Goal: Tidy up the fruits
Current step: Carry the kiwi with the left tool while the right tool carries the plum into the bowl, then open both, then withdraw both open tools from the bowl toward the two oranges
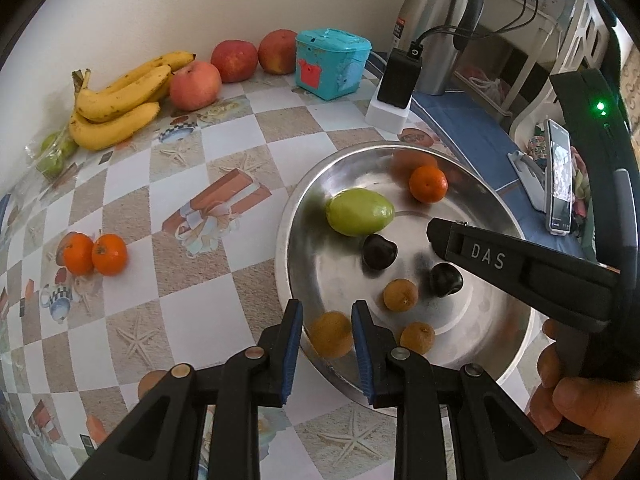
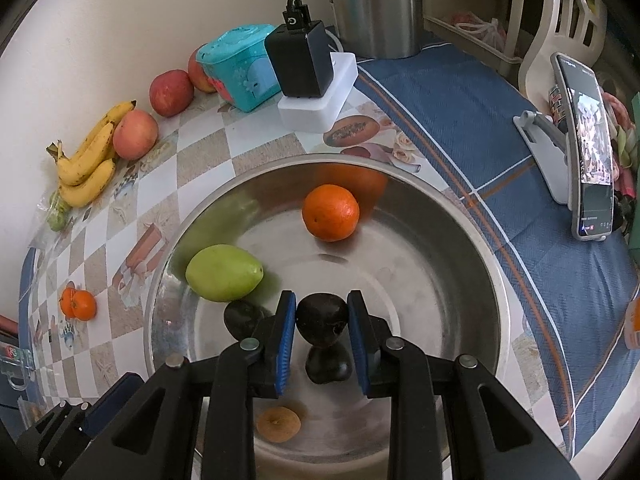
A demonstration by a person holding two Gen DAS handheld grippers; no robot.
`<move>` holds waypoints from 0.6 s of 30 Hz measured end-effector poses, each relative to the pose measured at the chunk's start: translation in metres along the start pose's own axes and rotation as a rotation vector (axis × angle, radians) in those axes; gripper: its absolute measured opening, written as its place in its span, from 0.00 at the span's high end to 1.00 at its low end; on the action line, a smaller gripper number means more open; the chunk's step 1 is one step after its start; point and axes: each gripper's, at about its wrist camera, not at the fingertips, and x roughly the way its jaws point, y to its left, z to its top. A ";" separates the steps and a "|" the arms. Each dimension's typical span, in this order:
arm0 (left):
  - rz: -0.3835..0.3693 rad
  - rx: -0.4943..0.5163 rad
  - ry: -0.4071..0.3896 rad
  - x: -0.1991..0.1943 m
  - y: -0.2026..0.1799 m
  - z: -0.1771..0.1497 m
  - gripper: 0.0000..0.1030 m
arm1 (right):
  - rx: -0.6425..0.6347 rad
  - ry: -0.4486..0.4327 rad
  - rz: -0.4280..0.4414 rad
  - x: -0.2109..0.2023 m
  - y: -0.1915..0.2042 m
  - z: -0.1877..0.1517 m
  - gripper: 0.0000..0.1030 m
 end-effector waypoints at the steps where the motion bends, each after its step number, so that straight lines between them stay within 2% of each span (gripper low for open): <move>1: 0.001 -0.001 -0.001 0.000 0.000 0.000 0.66 | 0.000 0.000 0.001 0.000 0.000 0.000 0.71; 3: 0.001 -0.002 -0.002 -0.001 0.001 0.000 0.62 | 0.001 -0.004 0.002 -0.001 0.001 0.001 0.68; 10: -0.001 -0.026 -0.015 -0.005 0.007 0.001 0.61 | 0.005 -0.019 0.008 -0.007 0.000 0.004 0.68; 18: 0.038 -0.175 0.007 -0.004 0.043 0.000 0.60 | -0.012 -0.032 0.013 -0.016 0.005 0.004 0.68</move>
